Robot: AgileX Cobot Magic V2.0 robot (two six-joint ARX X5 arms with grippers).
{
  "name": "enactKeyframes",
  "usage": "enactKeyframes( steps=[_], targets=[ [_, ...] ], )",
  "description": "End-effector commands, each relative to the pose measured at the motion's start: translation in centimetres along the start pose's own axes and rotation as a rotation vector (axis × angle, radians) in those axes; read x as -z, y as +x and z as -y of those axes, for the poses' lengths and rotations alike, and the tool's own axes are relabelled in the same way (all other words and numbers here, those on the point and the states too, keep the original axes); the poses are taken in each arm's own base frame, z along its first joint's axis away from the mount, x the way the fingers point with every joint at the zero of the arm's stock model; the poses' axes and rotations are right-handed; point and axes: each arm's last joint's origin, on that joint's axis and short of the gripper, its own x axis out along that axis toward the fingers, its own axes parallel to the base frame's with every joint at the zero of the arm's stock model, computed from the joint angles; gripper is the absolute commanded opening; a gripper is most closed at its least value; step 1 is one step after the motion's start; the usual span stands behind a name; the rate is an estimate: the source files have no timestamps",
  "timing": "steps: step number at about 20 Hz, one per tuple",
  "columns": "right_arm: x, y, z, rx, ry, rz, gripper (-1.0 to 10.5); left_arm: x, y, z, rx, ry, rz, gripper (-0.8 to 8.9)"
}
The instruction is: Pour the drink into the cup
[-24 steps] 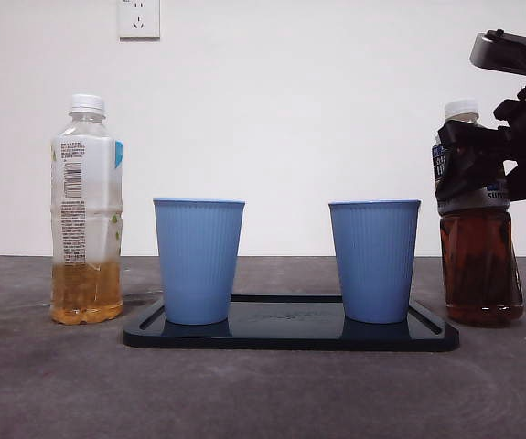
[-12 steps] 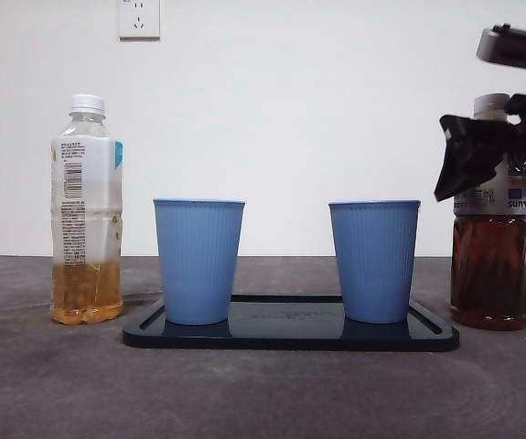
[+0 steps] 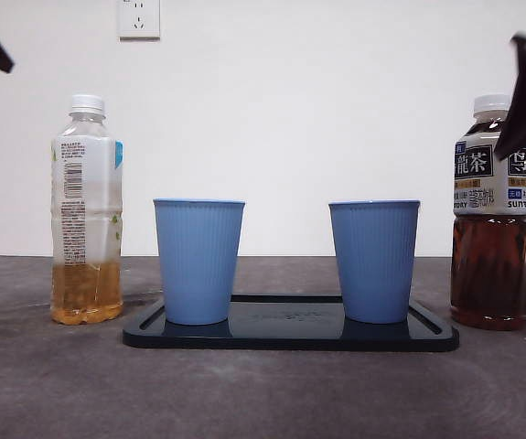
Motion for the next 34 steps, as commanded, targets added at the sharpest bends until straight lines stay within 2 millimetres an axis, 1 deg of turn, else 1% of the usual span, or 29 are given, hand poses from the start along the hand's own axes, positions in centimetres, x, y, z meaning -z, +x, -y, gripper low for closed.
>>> enactKeyframes(
  steps=[1,4,6,10,13,16,21,26,29,33,34],
  targets=[
    [0.3,-1.7,-0.5,-0.087,0.042,-0.039,4.8,-0.7,1.3,-0.2,0.018,0.028,0.015,6.69],
    [1.0,-3.7,-1.0,-0.182,0.068,-0.070,4.8,-0.9,3.6,-0.7,0.000,0.071,-0.017,6.69],
    [0.7,-4.8,-1.2,-0.196,0.067,-0.050,4.8,-1.0,5.3,-1.1,0.002,0.083,-0.036,6.68],
    [-1.2,-6.8,-1.9,-0.215,0.040,0.024,4.8,-0.6,8.8,-1.9,-0.029,0.094,-0.072,6.68],
    [-2.7,-8.4,-2.4,-0.227,0.019,0.088,4.8,0.2,11.3,-2.7,-0.056,0.097,-0.117,6.68],
    [-3.3,-9.2,-2.6,-0.243,0.014,0.099,4.8,0.9,13.2,-3.5,-0.091,0.099,-0.142,6.67],
    [-2.7,-8.9,-2.9,-0.312,-0.010,0.013,4.8,1.7,15.7,-4.5,-0.097,0.104,-0.123,6.65],
    [-2.5,-8.1,-3.6,-0.416,-0.043,-0.070,4.8,2.2,17.1,-5.1,-0.095,0.113,-0.092,6.56],
    [-2.5,-7.5,-4.0,-0.434,-0.060,-0.100,4.8,2.3,17.6,-5.3,-0.093,0.118,-0.080,6.48],
    [-2.6,-6.9,-4.1,-0.441,-0.067,-0.117,4.8,2.7,18.3,-5.6,-0.093,0.108,-0.072,5.39],
    [-2.7,-6.9,-4.1,-0.441,-0.068,-0.118,4.8,2.7,18.3,-5.6,-0.094,0.096,-0.072,4.77]
  ],
)
